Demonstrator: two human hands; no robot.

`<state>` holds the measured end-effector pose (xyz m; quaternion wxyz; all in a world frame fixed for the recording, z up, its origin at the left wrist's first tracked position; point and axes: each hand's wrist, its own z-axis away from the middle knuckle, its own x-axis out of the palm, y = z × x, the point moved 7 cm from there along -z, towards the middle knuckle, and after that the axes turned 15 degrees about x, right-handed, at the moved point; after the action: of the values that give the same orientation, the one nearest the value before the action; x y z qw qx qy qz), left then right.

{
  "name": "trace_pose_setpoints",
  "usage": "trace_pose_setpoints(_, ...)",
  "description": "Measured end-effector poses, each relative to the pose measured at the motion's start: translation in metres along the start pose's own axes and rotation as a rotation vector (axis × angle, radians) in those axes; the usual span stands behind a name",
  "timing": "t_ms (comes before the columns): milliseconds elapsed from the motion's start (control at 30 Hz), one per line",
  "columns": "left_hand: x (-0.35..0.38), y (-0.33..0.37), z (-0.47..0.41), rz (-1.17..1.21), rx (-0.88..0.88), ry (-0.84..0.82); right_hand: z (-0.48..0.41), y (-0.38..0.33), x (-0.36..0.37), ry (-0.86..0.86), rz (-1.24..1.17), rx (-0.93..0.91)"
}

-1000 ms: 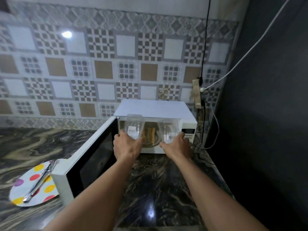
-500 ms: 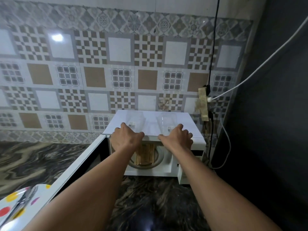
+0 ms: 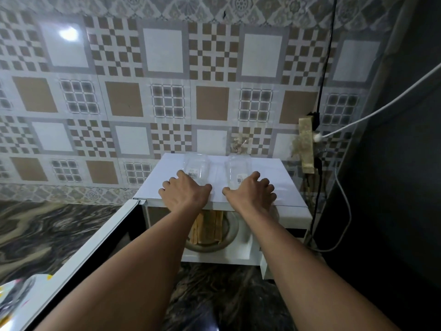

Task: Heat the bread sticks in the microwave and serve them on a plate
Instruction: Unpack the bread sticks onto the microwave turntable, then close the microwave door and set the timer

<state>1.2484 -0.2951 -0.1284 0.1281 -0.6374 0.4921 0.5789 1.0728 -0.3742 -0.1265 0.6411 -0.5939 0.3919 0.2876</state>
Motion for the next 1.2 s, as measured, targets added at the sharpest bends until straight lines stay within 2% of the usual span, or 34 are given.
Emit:
trace_pose_setpoints(433,0.003,-0.001,-0.002,0.039,-0.019,0.007,-0.001,-0.005,0.007,0.04,0.015,-0.014)
trace_pose_setpoints(600,-0.015,-0.011,0.012,-0.013,0.032,0.02,0.014,-0.008,-0.003,0.045,0.03,-0.084)
trace_pose_setpoints(700,-0.031,-0.018,0.024,-0.051,0.092,0.023,0.031,-0.01,-0.013,0.083,0.037,-0.112)
trace_pose_setpoints(933,-0.07,-0.05,0.062,-0.132,0.205,-0.031,0.093,-0.016,-0.026,0.042,0.056,-0.166)
trace_pose_setpoints(1200,-0.113,-0.121,0.105,-0.116,0.325,-0.113,0.185,-0.019,-0.015,-0.042,0.108,-0.202)
